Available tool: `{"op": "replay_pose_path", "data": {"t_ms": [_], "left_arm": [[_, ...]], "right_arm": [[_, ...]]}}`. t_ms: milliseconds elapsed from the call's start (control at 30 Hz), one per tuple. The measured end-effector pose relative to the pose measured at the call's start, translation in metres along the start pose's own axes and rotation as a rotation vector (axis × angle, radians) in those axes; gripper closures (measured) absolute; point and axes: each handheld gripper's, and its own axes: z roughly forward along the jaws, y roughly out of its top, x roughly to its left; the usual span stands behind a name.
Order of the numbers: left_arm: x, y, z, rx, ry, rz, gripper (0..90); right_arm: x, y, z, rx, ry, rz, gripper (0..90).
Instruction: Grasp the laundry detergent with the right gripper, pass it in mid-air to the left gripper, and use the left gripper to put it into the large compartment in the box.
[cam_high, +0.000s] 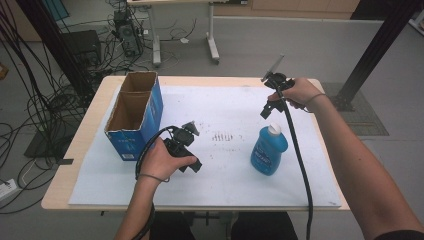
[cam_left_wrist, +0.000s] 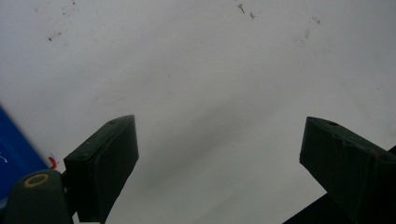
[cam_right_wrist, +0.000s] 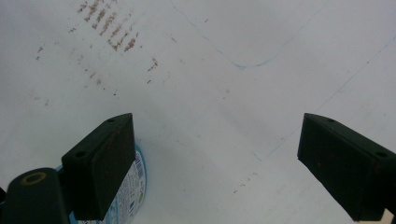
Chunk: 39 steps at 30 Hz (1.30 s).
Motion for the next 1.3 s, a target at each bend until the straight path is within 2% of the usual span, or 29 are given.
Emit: {"op": "replay_pose_path", "data": {"t_ms": [567,767,1300], "left_arm": [[-0.002,0.001,-0.002,-0.009,-0.01,0.004,11.9],[-0.002,-0.001,-0.003,-0.009,-0.011,0.007,11.9],[0.005,-0.013,-0.007,-0.013,-0.012,-0.016,11.8]], "right_arm": [[-0.004,-0.006,-0.007,-0.01,-0.021,0.01,11.1],[-0.009,-0.016,-0.013,-0.016,-0.029,0.03,11.0],[-0.014,-0.045,-0.022,-0.04,-0.052,0.053,10.4]]}}
